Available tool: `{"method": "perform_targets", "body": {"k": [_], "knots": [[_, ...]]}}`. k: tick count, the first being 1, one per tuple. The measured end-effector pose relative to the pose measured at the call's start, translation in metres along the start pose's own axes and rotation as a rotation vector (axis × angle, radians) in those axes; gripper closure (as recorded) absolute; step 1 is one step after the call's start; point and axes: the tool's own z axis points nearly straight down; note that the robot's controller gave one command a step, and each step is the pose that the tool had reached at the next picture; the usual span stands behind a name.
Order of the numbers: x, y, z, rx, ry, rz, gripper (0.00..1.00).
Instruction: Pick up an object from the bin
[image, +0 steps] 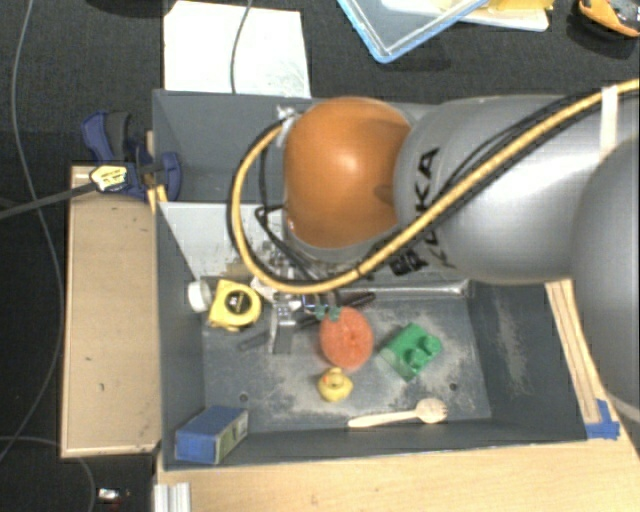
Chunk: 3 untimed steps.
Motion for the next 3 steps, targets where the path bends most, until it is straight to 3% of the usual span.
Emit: {"method": "perform_targets", "body": {"k": [1,2,3], "knots": [[-0.002,-0.001,-0.005,-0.002,-0.008,0.005,0.0],[-0.006,-0.051,-0.01,-0.002,-0.006,0.029,0.0],[-0.007,-0.063,0.004,0.0,-0.007,-0.097,0.0]]}}
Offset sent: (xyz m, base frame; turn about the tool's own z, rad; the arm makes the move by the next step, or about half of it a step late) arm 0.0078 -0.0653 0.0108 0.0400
